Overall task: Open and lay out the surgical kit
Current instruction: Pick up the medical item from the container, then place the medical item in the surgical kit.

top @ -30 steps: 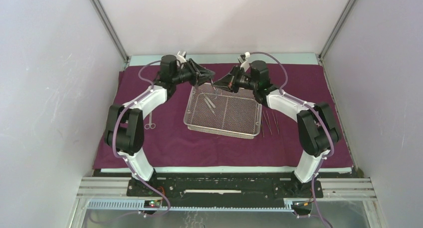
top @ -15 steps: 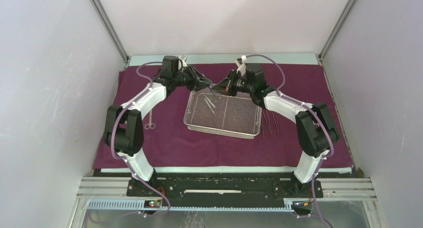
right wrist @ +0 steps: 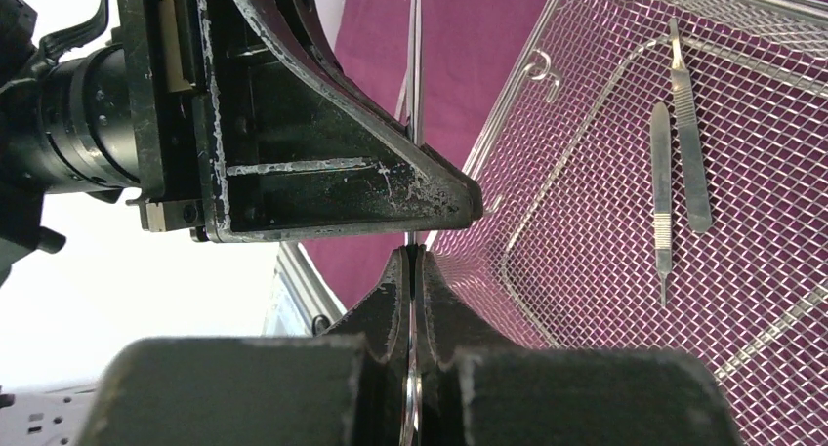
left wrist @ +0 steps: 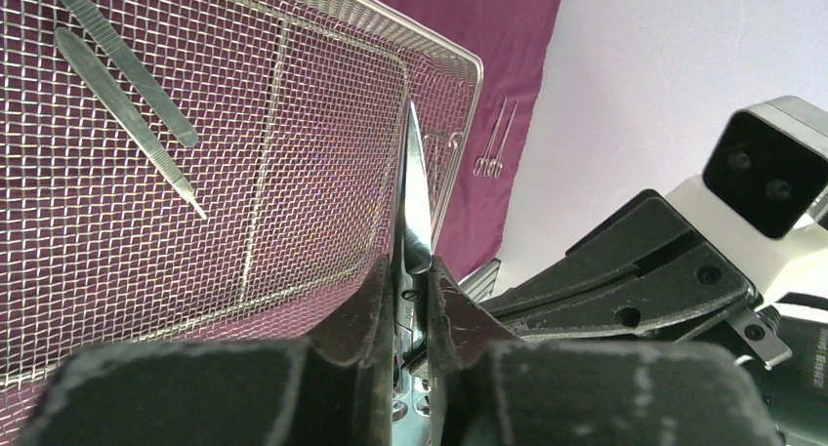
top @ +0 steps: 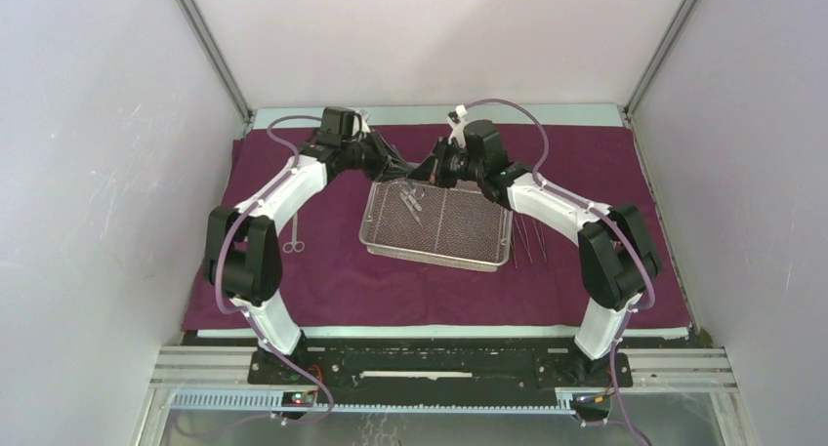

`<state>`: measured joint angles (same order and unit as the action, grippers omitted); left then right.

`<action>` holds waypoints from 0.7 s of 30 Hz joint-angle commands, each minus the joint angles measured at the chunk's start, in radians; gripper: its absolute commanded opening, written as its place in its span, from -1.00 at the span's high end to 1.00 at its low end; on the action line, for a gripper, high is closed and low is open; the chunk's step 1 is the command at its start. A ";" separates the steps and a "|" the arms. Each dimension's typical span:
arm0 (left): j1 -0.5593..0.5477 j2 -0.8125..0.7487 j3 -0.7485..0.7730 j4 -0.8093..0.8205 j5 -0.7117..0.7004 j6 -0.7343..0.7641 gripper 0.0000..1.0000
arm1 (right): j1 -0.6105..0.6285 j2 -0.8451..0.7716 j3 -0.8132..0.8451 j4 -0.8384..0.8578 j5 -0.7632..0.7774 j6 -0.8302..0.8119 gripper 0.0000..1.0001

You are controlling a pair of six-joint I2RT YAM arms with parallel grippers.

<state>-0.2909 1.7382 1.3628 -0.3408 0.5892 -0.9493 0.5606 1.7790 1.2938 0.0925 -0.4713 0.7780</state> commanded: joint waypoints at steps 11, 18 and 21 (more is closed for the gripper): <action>-0.005 -0.036 0.067 -0.099 -0.036 0.110 1.00 | 0.039 -0.040 0.112 -0.088 0.044 -0.123 0.46; 0.029 -0.066 0.067 -0.160 -0.050 0.160 1.00 | 0.019 -0.077 0.112 -0.154 0.027 -0.143 -0.02; 0.059 -0.094 0.070 -0.220 -0.067 0.209 1.00 | 0.002 -0.097 0.108 -0.182 0.025 -0.155 -0.03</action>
<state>-0.2695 1.7351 1.3746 -0.4911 0.5465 -0.8227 0.5819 1.7615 1.3682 -0.0574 -0.4328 0.6594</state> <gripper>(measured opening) 0.158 0.513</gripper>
